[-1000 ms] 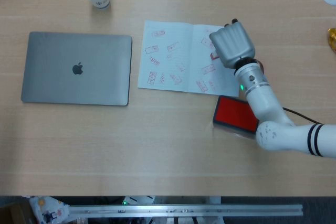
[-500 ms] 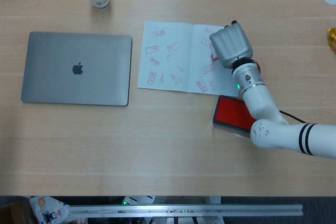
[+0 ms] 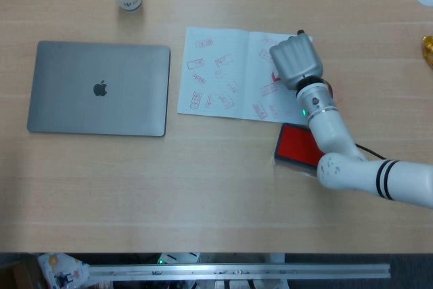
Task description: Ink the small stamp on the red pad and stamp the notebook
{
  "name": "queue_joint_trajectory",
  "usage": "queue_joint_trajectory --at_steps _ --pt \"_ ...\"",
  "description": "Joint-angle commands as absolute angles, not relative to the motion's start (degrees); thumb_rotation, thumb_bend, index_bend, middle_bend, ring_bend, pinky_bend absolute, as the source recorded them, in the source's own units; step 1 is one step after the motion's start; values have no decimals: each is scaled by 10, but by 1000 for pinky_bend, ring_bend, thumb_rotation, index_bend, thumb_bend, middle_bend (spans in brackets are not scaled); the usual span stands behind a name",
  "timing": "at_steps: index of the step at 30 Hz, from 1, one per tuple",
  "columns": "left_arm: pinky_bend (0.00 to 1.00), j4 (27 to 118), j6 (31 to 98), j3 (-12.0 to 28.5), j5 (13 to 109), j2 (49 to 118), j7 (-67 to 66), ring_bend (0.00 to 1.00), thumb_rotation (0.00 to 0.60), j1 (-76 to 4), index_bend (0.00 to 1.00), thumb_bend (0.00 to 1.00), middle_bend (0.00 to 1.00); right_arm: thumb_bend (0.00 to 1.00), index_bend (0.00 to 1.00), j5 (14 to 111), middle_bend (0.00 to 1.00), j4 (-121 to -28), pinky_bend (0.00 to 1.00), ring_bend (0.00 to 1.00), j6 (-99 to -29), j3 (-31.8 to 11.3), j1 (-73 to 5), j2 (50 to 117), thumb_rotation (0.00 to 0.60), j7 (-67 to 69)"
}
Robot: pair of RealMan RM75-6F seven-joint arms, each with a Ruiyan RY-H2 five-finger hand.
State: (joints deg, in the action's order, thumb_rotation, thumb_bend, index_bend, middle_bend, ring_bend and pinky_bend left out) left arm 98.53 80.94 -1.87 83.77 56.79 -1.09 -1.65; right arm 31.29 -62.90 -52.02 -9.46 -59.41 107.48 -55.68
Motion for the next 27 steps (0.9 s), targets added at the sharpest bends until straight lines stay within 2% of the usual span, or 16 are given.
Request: queue_joint_trajectory --at_steps 1,27 --pt "182 986 809 -18 837 567 -11 237 600 -17 164 300 236 526 944 314 608 -624 326 472 -518 -95 -594 1078 600 -557" --pt "182 984 806 -18 832 569 -16 238 600 -17 164 301 237 527 948 313 612 -586 326 482 -502 -102 -594 1100 600 -567"
